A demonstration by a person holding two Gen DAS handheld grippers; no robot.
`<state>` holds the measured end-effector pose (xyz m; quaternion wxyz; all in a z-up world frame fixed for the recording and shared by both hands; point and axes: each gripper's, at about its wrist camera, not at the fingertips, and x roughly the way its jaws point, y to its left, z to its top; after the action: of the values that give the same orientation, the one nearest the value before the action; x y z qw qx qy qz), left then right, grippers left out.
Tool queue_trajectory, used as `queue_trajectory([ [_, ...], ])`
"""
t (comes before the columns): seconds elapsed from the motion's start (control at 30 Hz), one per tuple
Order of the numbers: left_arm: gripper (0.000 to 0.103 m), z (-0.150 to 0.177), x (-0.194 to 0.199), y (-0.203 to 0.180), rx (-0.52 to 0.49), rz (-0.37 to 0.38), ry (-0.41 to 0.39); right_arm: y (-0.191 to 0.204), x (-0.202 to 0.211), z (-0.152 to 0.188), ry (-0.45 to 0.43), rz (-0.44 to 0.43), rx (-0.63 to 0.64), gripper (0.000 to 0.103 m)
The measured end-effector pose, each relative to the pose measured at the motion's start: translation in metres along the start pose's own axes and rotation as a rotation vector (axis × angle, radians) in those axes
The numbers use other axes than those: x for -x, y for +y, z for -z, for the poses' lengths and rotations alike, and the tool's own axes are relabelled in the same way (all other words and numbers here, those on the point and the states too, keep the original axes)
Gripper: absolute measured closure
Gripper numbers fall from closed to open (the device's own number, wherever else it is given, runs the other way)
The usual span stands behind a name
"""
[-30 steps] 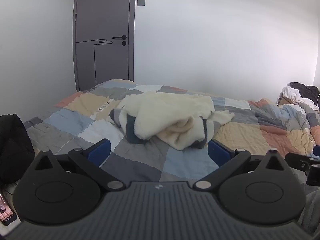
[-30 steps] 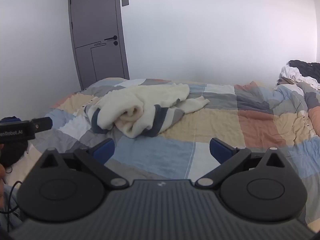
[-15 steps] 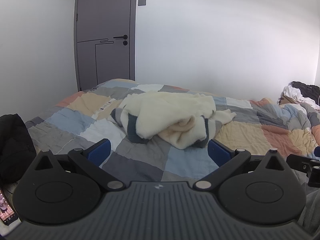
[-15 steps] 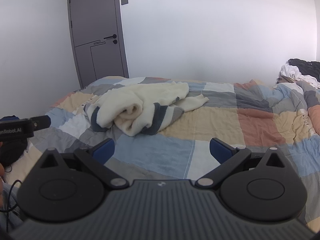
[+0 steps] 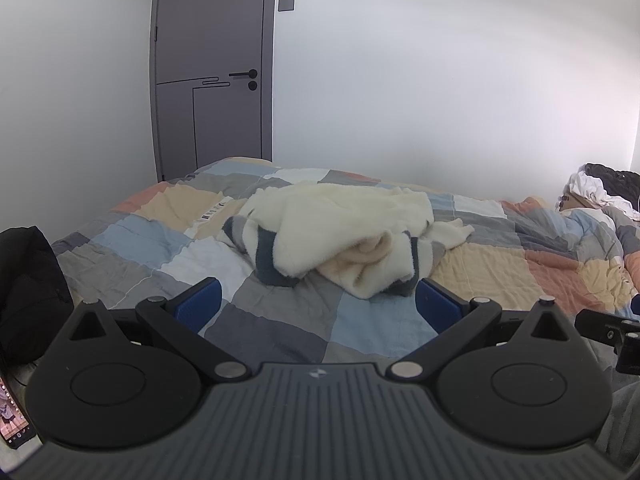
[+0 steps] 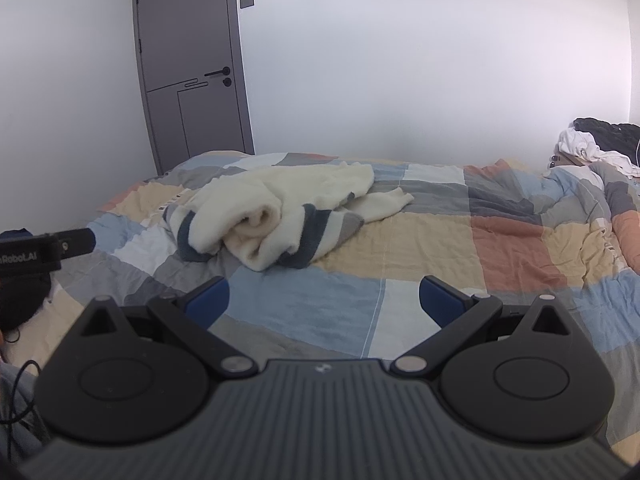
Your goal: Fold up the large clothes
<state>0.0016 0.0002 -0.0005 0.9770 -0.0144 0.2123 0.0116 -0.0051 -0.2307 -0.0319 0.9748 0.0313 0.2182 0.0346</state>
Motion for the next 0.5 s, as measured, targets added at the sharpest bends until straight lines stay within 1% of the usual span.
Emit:
queue_trajectory([
  [0.5, 0.000, 0.0038, -0.0074, 0.0025, 0.012, -0.024, 0.007, -0.0012, -0.0033, 0.0004, 0.004, 0.002, 0.006, 0.000],
])
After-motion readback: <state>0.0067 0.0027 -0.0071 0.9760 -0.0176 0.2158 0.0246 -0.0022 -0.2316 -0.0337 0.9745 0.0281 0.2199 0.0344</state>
